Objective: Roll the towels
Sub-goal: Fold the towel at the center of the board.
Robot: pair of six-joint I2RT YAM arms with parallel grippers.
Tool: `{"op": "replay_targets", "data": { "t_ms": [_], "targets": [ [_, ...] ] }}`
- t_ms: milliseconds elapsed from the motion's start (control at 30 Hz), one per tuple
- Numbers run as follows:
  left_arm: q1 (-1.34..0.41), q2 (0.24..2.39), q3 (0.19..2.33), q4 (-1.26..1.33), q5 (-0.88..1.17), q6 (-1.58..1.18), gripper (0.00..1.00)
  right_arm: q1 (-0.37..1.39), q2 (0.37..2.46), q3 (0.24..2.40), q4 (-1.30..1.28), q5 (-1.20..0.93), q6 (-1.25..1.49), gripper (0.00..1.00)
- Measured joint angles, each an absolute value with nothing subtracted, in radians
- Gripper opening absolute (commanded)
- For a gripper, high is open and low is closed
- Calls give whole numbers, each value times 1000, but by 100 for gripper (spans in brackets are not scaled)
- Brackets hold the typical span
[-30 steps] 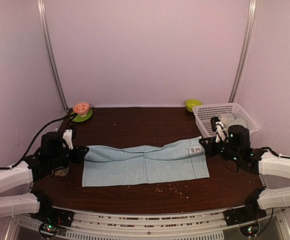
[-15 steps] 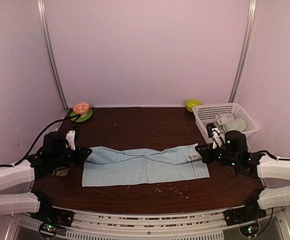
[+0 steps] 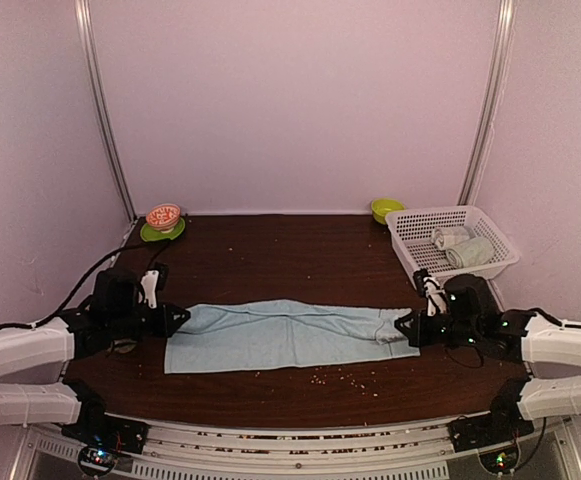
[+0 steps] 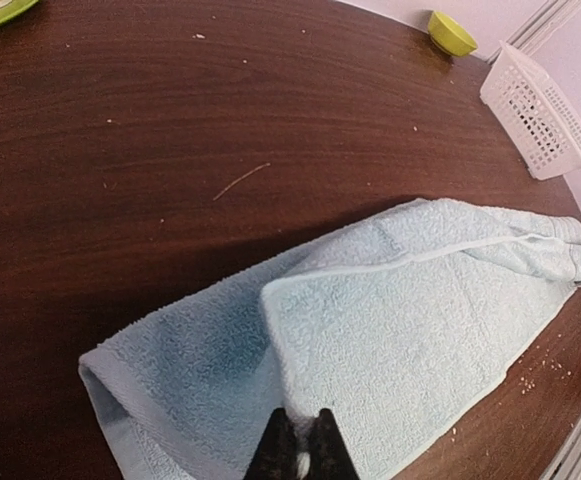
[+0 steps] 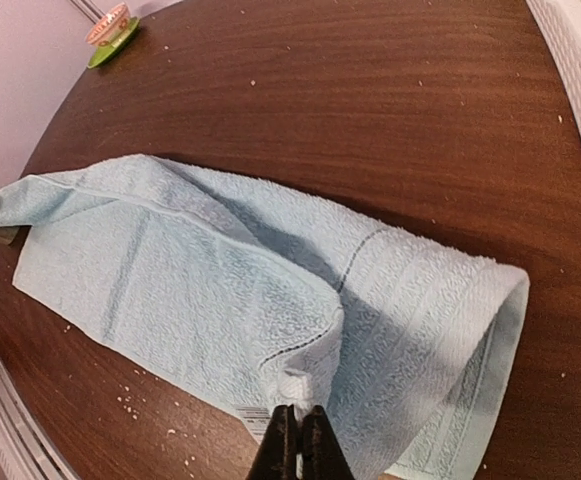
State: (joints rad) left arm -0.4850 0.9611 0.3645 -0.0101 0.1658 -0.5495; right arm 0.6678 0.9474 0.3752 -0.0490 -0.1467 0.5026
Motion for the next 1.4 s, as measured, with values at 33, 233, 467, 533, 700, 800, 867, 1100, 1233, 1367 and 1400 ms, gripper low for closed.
{"op": "replay_targets", "data": {
  "t_ms": [33,233,467,533,700,800,867,1100,1233,1367,1400],
  "targets": [
    [-485,952,364,-21,166,-552,0,668,942,375,-74,-142,506,1],
    [-485,904,364,-84,164,-559,12,668,900,376,-215,-146,535,42],
    [-488,908,377,-146,168,-576,44,668,801,428,-313,-159,602,54],
    [-493,914,402,-177,168,-587,46,668,796,453,-328,-148,631,54],
    [-517,923,483,-243,152,-633,49,668,817,467,-340,-111,694,53],
    [-537,928,516,-280,133,-677,49,668,836,464,-347,-107,752,53],
    [-554,935,535,-321,118,-714,49,668,838,455,-351,-107,796,53],
    [-657,957,604,-459,52,-866,56,668,744,417,-387,-91,934,54],
    [-731,962,610,-496,27,-985,54,668,690,398,-403,-64,974,54],
    [-763,989,595,-522,-14,-1090,53,668,679,393,-414,-48,984,53],
    [-763,996,586,-529,-30,-1112,53,668,679,392,-417,-47,984,53]
  ]
}}
